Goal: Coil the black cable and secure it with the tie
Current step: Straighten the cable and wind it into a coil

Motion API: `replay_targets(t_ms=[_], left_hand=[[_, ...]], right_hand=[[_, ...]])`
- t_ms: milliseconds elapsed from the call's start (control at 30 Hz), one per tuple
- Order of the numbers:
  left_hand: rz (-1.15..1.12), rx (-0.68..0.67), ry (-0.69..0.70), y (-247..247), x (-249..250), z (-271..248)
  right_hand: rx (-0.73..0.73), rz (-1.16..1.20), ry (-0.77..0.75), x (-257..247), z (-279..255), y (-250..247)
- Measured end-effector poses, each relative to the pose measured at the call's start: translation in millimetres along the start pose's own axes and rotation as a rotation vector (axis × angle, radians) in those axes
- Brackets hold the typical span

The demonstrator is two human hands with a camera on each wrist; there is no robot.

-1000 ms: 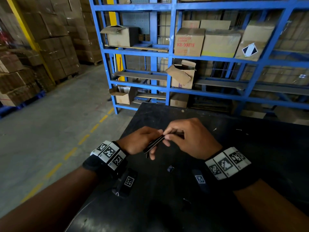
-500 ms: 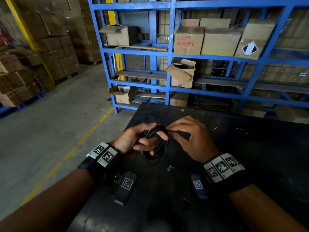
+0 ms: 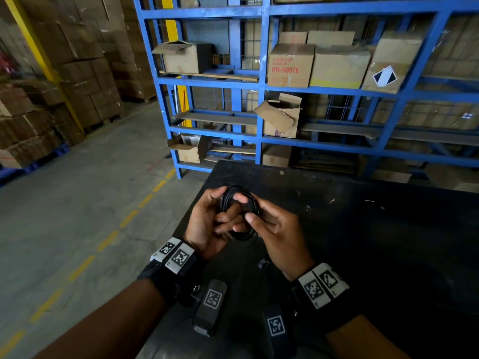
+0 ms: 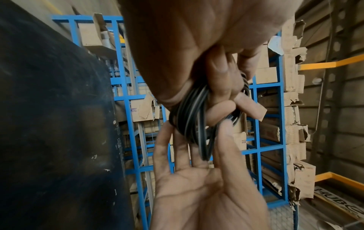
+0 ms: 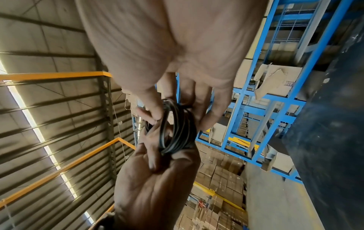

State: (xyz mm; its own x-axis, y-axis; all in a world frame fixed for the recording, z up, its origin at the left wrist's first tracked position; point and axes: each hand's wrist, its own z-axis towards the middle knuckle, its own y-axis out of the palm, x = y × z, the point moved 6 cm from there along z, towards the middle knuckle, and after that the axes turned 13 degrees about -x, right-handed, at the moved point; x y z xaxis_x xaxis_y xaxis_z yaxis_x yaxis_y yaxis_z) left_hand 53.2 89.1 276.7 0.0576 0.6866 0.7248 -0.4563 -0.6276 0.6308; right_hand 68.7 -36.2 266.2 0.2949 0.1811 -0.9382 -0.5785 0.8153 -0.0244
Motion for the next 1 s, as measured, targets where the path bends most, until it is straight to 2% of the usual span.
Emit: replay_targets(t_ms=[133,200,400,500,600,700,800,1000], left_hand=[[0.006,0.026,-0.001,1,-9,1],[0.038,0.013,-0.008,1,-9,1],[0.261,0.079,-0.107,-18,-19,-6],[0.306,0.146,-0.180,-27,-28,-9],[0.533,0.202,-0.245,-27,-31,-11],[0.690,0.228,-0.300,-30,-38,-13],[0.703,0.199,-0.284,-40,-55,-18],[0.694,0.301,-0.230,-57,-85,-26]], right_hand=[[0.187,-0.151,-0.017,-2,-3,-13],[0.221,-0.255,-0.031,-7,-4,-19],[0.156,-0.553,-0.124,-25,-6,-28],[0.052,-0.714,-0.154,-28,-7,-28],[-0.094,-0.789,-0.107,-15,-12,-27],[-0.169,-0.790,-0.035,1,-17,-29],[-0.180,-0.683,0.033,19,-25,-31],[-0.015,-0.448,0.162,56,-45,-41]])
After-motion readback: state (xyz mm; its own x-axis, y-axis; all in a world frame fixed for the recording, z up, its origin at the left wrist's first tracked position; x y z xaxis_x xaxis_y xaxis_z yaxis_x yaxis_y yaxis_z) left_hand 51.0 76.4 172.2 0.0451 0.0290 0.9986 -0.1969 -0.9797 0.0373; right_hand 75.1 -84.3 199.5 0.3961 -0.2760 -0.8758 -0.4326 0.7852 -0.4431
